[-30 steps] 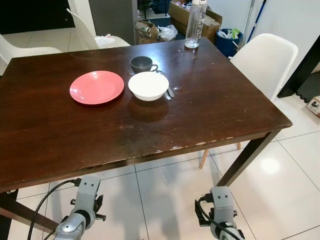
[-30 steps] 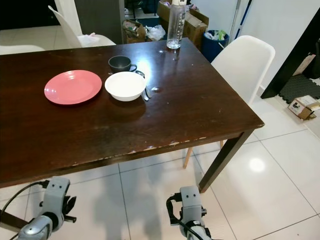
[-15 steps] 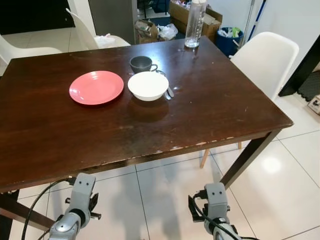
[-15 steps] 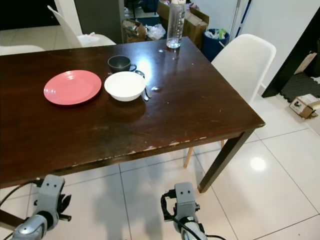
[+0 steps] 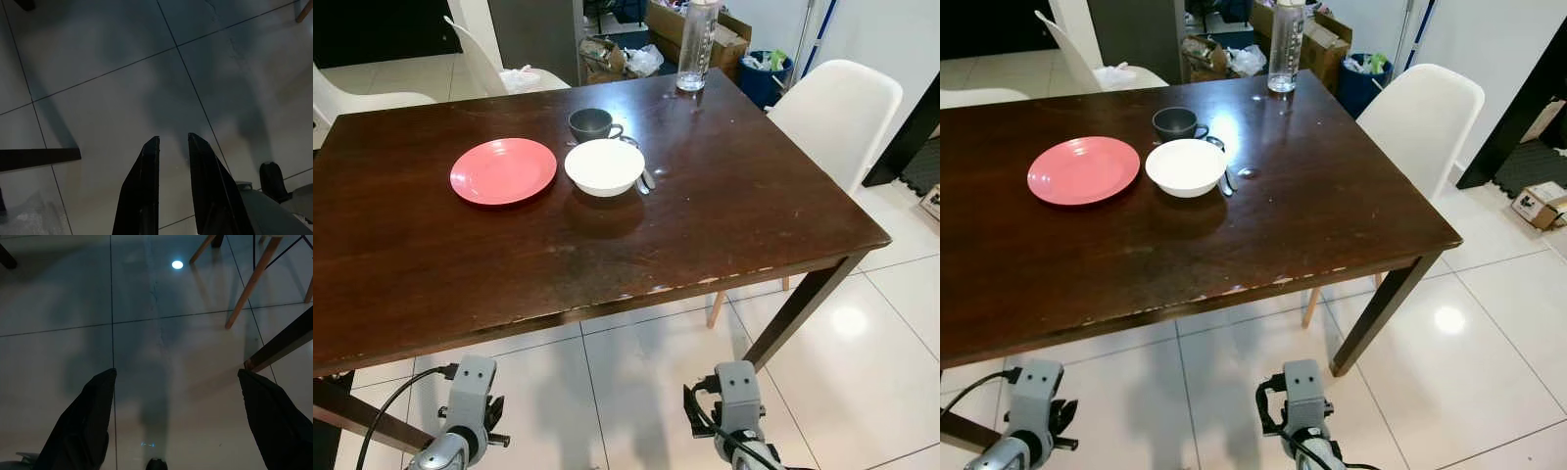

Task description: Setting the table

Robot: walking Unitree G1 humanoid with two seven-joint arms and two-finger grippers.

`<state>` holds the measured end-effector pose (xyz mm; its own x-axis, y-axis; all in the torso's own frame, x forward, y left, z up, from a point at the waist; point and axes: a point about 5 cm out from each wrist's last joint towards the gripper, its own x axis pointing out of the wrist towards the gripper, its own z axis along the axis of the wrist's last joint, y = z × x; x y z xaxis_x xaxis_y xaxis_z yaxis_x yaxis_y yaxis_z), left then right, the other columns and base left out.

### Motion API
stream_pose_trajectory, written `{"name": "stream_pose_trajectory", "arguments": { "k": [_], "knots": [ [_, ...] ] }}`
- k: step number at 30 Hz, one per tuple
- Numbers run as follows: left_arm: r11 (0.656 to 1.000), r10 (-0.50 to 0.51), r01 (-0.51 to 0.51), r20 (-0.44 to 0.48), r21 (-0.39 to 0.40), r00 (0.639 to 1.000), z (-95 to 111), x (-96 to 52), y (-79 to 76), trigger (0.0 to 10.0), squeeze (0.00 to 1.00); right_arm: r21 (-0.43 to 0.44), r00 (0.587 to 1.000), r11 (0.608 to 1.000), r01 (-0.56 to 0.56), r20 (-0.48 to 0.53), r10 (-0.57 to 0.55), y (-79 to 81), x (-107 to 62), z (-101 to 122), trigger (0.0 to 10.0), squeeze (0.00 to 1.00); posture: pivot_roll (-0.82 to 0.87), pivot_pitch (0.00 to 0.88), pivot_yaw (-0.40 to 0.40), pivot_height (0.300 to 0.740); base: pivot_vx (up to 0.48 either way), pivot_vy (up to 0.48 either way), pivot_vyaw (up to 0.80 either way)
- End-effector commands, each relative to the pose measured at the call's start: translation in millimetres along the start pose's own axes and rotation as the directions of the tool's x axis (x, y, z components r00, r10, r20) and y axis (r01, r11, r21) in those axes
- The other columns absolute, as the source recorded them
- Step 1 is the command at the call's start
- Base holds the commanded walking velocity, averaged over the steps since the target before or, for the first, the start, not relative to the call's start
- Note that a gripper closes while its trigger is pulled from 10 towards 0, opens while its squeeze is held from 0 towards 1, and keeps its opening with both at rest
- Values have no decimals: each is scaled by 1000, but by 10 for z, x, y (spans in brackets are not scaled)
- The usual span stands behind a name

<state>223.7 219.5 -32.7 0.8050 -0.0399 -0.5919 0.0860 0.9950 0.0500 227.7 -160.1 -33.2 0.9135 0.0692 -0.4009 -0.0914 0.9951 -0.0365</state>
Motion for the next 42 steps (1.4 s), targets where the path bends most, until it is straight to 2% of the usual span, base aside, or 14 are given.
{"name": "stream_pose_trajectory", "arguments": {
  "k": [1, 5, 21, 24, 34, 42],
  "knots": [
    [1000, 1, -1, -21, 3, 1000, -77, -26, -17, 10000, 0, -5, 1000, 1000, -5, -16, 5, 6, -26, -52, 10000, 0, -26, 74, 71, 740, 0, 0, 0],
    [1000, 12, -13, -16, -19, 1000, -86, -30, -26, 10000, 0, -3, 1000, 1000, 0, -14, 0, -14, -23, -45, 10000, 0, -27, 75, 65, 740, 0, 0, 0],
    [1000, 0, 0, -13, -2, 1000, -110, -45, -68, 10000, 0, -39, 1000, 999, -16, -8, 16, -7, -35, -45, 10000, 0, -22, 73, 61, 740, 0, 0, 0],
    [1000, -5, 5, -17, 26, 1000, -125, -47, -84, 10000, 0, -57, 1000, 998, -25, -7, 25, 2, -37, -47, 10000, 0, -20, 67, 63, 740, 0, 0, 0],
    [999, -8, 8, -8, 42, 1000, -117, -56, -97, 10000, 0, -82, 999, 996, -36, -10, 36, 0, -46, -57, 10000, 0, -17, 68, 65, 740, 0, 0, 0],
    [1000, -4, 4, -3, 31, 1000, -122, -64, -116, 10000, 0, -93, 999, 995, -44, -12, 43, -4, -50, -59, 10000, 0, -11, 76, 55, 740, 0, 0, 0]
  ]
}}
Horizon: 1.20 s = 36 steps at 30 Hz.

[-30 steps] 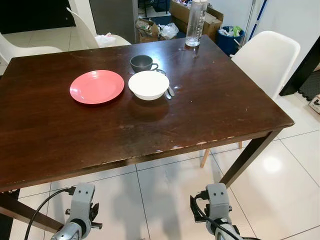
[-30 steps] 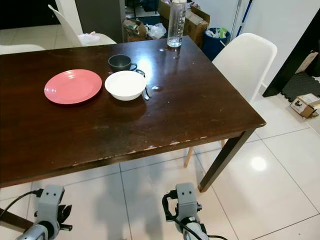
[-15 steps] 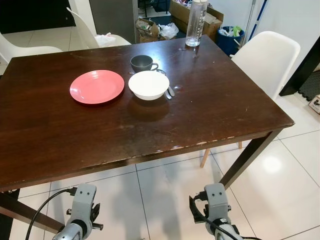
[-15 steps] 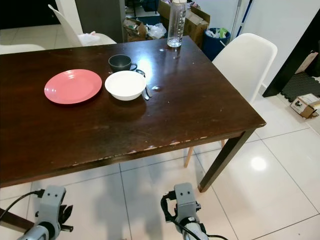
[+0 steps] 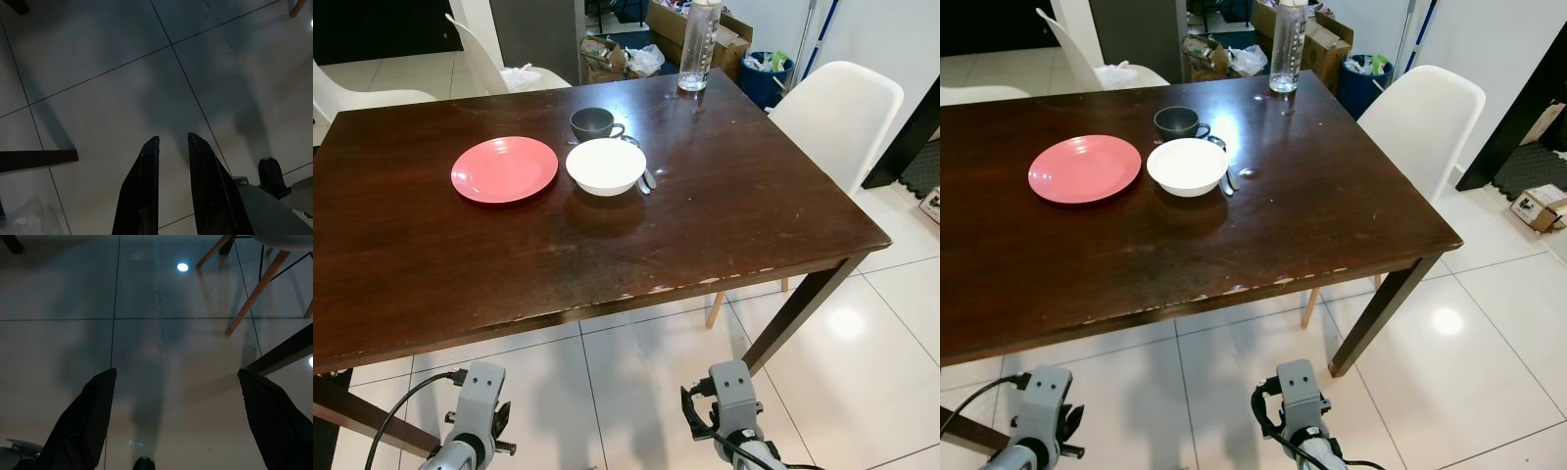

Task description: Setting the table

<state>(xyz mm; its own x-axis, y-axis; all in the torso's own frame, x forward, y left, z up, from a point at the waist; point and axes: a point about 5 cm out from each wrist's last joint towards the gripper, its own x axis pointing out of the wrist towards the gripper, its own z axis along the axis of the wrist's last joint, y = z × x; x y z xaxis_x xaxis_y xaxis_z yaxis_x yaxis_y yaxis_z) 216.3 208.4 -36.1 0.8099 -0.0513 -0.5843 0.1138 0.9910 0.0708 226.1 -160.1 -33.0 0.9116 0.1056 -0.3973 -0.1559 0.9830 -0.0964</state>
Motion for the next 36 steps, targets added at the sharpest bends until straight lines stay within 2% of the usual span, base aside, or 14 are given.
{"name": "stream_pose_trajectory", "arguments": {
  "k": [1, 36],
  "knots": [
    [1000, 8, -8, -12, -6, 1000, -62, -31, -4, 10000, 0, -13, 1000, 1000, -9, -16, 9, -3, -37, -55, 10000, 0, -11, 76, 53, 740, 0, 0, 0],
    [1000, 7, -7, -16, -5, 1000, -69, -26, -19, 10000, 0, -22, 999, 1000, -16, -31, 15, -3, -30, -70, 10000, 0, -15, 64, 44, 740, 0, 0, 0]
  ]
}}
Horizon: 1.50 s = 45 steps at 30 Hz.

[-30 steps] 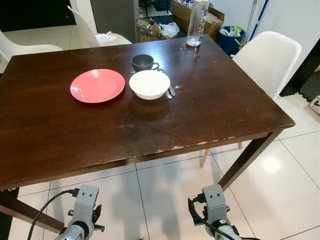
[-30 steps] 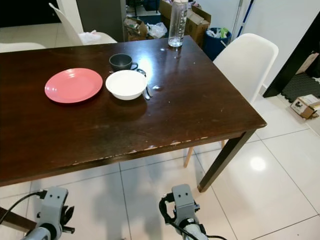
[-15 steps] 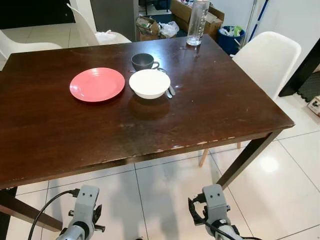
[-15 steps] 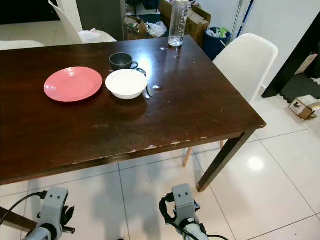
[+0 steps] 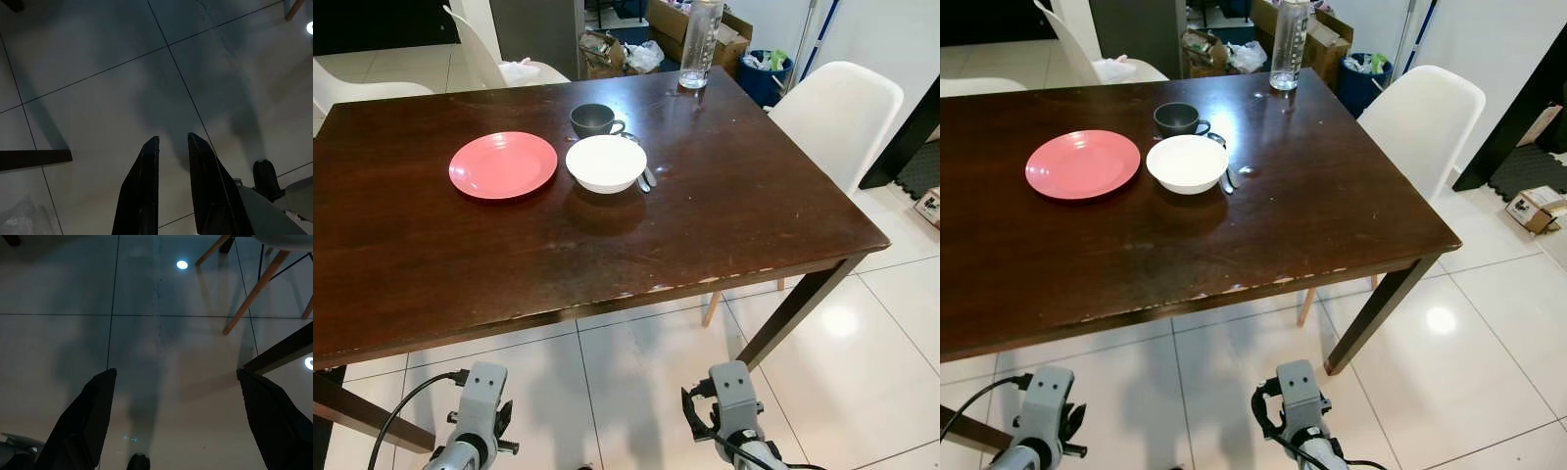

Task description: Setting the table

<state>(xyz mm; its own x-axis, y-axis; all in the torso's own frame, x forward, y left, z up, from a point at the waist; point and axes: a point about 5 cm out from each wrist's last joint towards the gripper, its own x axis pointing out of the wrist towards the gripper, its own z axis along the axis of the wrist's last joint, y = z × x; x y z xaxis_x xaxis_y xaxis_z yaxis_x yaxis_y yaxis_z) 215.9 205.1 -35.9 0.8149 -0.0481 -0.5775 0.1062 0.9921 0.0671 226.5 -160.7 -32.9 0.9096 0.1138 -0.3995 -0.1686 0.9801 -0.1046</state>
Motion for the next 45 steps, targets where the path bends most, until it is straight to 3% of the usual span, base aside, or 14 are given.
{"name": "stream_pose_trajectory", "arguments": {
  "k": [1, 45],
  "knots": [
    [1000, 3, -3, -25, 3, 1000, -73, -24, 14, 10000, 0, -10, 1000, 1000, -8, -29, 7, 6, -31, -72, 10000, 0, -15, 64, 44, 740, 0, 0, 0],
    [1000, 13, -13, -26, 16, 1000, -70, -11, 27, 10000, 0, -6, 999, 1000, -6, -32, 6, 21, -8, -61, 10000, 0, 3, 53, 45, 740, 0, 0, 0]
  ]
}}
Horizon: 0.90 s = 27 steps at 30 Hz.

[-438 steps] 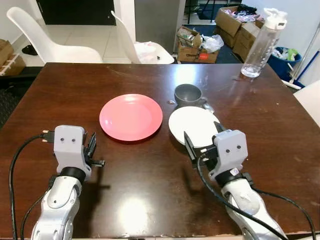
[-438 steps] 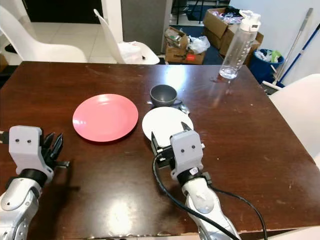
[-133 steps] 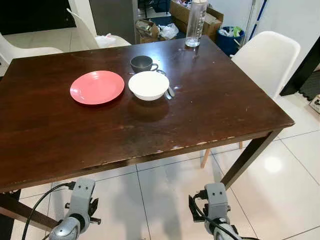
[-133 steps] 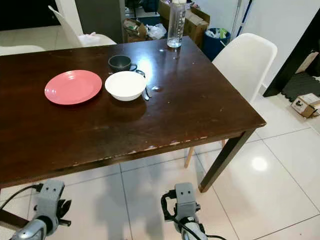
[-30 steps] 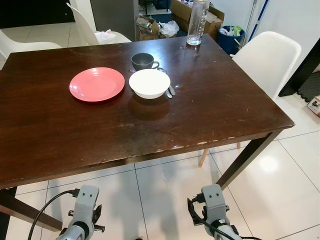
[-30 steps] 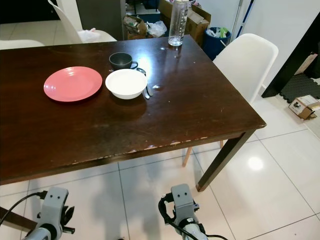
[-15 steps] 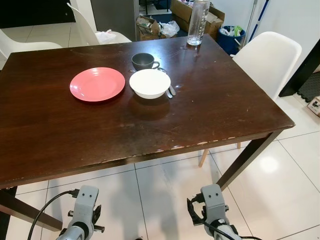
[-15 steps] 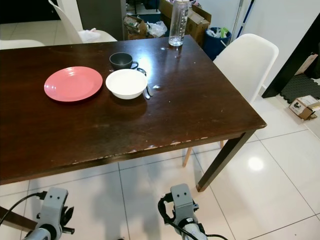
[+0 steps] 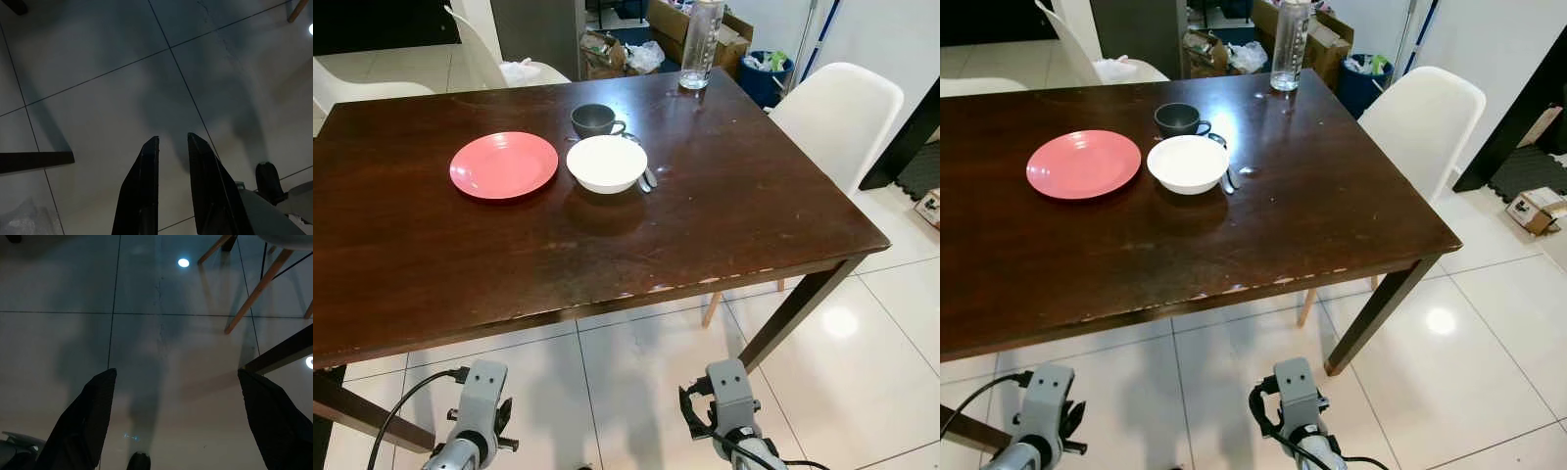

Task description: Setting the table

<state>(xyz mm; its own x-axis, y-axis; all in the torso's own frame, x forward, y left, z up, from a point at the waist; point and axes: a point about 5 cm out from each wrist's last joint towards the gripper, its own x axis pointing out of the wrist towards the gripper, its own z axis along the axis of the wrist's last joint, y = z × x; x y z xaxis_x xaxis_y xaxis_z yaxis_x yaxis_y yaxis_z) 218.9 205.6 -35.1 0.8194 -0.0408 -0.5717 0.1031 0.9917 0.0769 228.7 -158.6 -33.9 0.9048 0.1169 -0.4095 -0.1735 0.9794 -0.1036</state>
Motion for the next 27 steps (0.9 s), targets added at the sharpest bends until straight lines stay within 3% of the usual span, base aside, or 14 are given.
{"name": "stream_pose_trajectory", "arguments": {
  "k": [1, 27],
  "knots": [
    [1000, 3, -2, -33, 14, 999, -96, -31, 14, 10000, 0, -7, 1000, 1000, -1, -22, 1, 2, -36, -69, 10000, 0, 0, 54, 44, 740, 0, 0, 0],
    [1000, 12, -12, -25, 12, 1000, -74, -42, 35, 10000, 0, -5, 1000, 1000, 9, -14, -9, 3, -38, -58, 10000, 0, 8, 90, 52, 740, 0, 0, 0]
  ]
}}
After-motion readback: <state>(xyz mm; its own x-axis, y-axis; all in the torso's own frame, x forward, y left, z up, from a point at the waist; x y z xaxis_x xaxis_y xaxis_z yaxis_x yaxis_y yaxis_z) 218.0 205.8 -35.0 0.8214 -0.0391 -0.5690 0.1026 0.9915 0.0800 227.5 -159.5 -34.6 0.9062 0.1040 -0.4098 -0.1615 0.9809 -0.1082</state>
